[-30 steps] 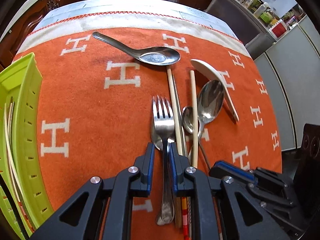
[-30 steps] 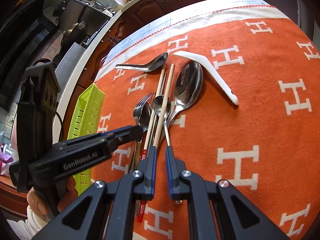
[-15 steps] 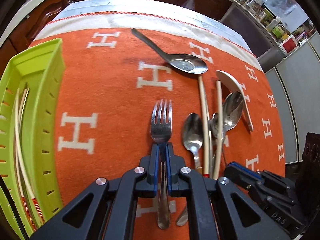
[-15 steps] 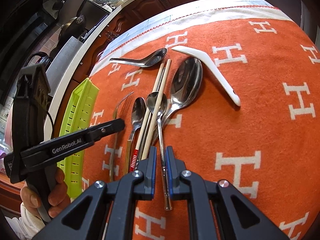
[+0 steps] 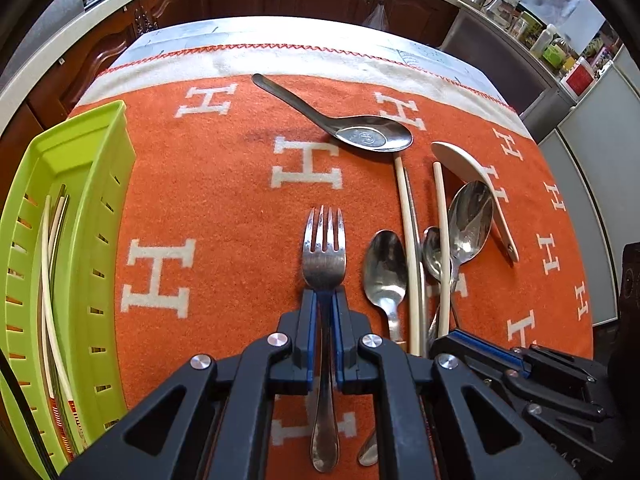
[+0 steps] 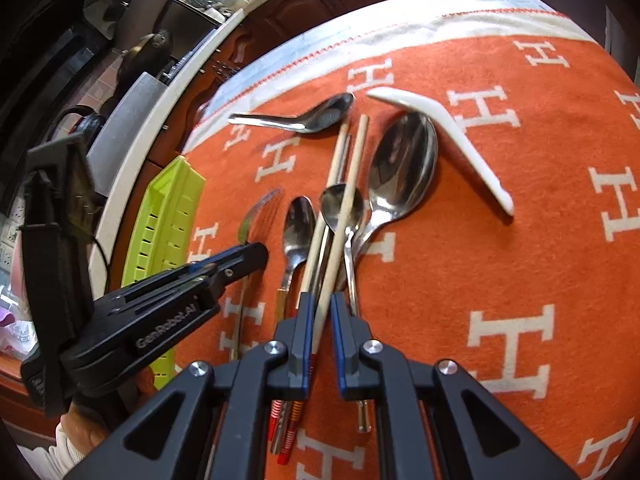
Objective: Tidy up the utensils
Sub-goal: 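Lift the fork and chopstick and carry both toward the green tray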
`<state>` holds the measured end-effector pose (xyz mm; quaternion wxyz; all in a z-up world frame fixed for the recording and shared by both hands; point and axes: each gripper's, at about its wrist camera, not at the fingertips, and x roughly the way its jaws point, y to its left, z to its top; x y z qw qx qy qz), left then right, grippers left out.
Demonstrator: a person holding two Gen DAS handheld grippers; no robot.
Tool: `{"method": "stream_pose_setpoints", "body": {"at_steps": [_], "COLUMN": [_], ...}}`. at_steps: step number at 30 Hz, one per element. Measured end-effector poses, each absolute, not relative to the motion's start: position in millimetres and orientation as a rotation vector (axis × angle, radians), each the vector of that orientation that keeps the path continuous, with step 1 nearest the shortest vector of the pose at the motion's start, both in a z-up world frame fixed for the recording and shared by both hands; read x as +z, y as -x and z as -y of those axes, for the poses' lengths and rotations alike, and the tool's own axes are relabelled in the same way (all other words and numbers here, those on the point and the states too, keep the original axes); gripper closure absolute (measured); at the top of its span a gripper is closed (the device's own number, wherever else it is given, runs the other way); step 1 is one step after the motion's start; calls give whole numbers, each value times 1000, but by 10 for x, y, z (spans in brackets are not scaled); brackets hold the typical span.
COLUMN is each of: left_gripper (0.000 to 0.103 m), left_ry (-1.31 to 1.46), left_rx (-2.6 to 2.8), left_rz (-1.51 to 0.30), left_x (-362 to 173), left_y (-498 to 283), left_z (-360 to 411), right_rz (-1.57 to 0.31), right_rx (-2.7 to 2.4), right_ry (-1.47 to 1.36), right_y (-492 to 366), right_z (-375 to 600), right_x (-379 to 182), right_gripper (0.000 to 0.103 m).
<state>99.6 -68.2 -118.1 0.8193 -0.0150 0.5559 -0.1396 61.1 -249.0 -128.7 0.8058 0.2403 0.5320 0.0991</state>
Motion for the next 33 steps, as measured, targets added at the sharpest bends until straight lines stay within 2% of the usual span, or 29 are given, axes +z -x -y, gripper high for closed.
{"method": "stream_pose_setpoints", "body": {"at_steps": [14,24,33], "left_gripper": [100,100,100], "left_ry": [148,210,212], "left_rx": [-400,-428,-386], "left_rz": [-1199,-1136,-963], "left_x": [-1123,-662,-71], "left_y": [-924,-661,-294], "left_z": [486,148,-313], "right_rz": [-1103,-1069,-1019], "right_rx": [183,273,404], "right_ry": [-566,-599,-507], "right_y": [-513,-488,-540], "right_z": [2522,2376,1829], "right_x": [-1173,-855,-514], "right_gripper": [98,98,98]}}
